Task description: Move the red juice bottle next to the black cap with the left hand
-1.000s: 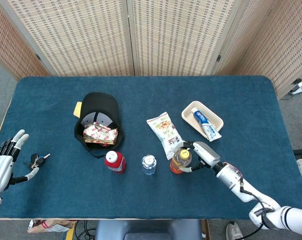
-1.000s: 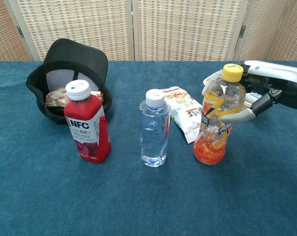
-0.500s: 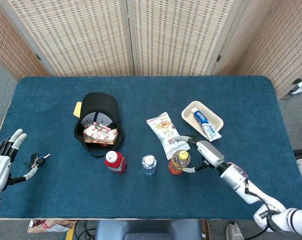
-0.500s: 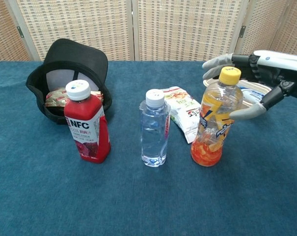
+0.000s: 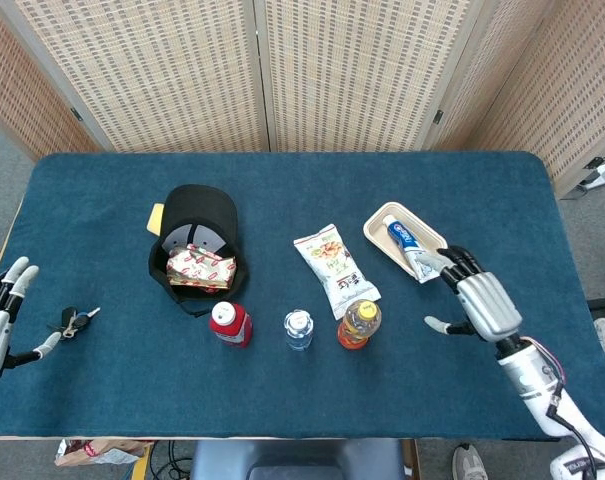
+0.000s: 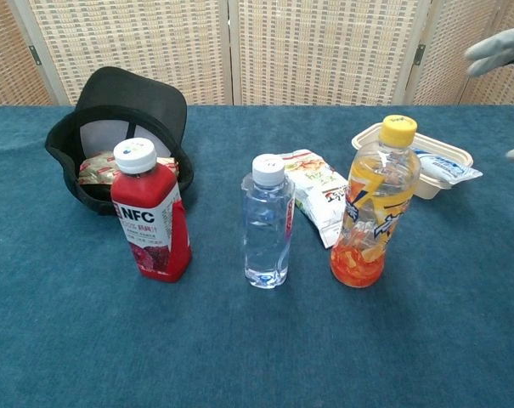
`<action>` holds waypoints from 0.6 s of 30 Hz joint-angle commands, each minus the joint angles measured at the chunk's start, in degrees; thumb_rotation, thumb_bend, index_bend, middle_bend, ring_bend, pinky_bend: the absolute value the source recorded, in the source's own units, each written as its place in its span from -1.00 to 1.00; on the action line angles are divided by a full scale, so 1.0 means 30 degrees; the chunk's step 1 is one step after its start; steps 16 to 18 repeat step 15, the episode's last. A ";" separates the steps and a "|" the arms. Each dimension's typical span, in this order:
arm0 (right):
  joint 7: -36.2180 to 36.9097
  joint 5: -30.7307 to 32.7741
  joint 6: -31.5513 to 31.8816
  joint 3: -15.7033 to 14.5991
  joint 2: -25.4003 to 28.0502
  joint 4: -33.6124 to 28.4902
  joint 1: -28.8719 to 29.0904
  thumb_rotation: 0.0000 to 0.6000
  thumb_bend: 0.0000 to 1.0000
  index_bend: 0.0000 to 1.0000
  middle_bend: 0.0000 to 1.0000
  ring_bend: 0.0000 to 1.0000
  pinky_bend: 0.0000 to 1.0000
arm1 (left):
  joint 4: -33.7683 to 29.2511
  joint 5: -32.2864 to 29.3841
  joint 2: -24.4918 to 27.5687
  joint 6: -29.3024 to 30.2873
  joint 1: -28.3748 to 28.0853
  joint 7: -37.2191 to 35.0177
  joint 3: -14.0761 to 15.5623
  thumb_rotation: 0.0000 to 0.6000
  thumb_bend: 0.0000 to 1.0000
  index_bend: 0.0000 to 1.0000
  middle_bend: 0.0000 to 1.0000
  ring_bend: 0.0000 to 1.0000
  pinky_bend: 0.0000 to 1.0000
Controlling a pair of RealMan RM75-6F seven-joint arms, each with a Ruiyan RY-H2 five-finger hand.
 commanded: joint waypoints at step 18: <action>-0.2421 0.0544 0.4322 -0.1231 0.1441 -0.1321 -0.5580 1.00 -0.60 -0.70 -0.61 -0.82 -0.83 | -0.1335 0.0893 -0.0619 0.0939 0.0648 0.1998 0.0503 1.00 -0.63 -1.00 -1.00 -1.00 -0.90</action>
